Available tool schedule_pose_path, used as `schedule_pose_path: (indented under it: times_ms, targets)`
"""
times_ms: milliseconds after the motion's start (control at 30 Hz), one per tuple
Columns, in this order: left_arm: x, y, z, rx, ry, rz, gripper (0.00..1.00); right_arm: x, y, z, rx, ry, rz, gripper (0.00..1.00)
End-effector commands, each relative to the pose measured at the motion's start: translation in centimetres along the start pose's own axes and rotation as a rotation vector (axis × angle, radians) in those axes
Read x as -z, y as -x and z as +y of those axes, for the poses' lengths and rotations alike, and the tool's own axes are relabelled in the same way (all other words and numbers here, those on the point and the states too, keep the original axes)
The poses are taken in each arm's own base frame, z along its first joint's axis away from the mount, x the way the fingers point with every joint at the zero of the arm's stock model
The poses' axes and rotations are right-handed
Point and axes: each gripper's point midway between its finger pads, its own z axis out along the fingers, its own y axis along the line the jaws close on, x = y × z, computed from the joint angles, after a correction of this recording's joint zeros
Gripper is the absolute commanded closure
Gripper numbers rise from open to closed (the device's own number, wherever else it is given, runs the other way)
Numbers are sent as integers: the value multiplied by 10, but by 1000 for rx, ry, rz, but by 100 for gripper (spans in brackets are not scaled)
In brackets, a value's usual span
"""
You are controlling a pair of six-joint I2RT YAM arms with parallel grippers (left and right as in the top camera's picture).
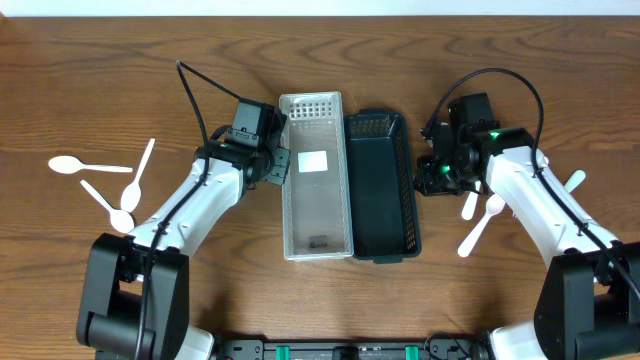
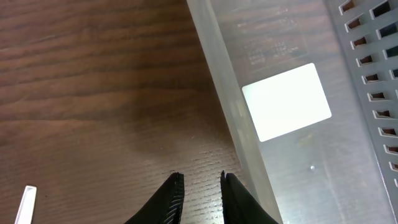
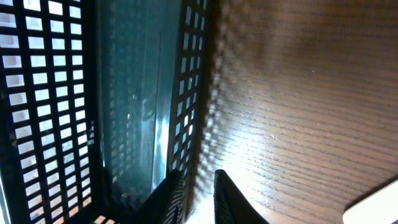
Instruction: Pack container
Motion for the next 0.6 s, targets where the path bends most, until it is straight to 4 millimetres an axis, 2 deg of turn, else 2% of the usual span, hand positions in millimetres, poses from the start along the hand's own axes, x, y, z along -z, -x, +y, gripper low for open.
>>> schedule_pose_path:
  times_ms: [0, 100, 167, 233, 267, 300, 400, 467, 567]
  targets:
    - [2, 10, -1, -22, -3, -24, 70, 0, 6, 4, 26, 3, -12, 78]
    - [5, 13, 9, -16, 44, -35, 56, 1, 10, -10, 8, -75, -31, 73]
    - [10, 18, 14, -9, 61, -53, 54, 6, 16, -27, -27, -160, -57, 70]
    - [21, 26, 19, 2, 66, -87, 46, 15, 24, -46, -73, -248, -95, 64]
    - [27, 30, 21, 7, 69, -106, 41, 20, 27, -51, -81, -267, -109, 56]
    - [35, 34, 23, 12, 72, -129, 36, 29, 34, -58, -94, -292, -134, 51]
    - [63, 41, 29, 30, 81, -187, 28, 64, 54, -74, -158, -359, -208, 44]
    - [83, 40, 30, 37, 85, -207, 23, 94, 66, -85, -227, -403, -264, 41]
    - [108, 29, 29, 43, 85, -208, 20, 142, 82, -101, -362, -457, -360, 36]
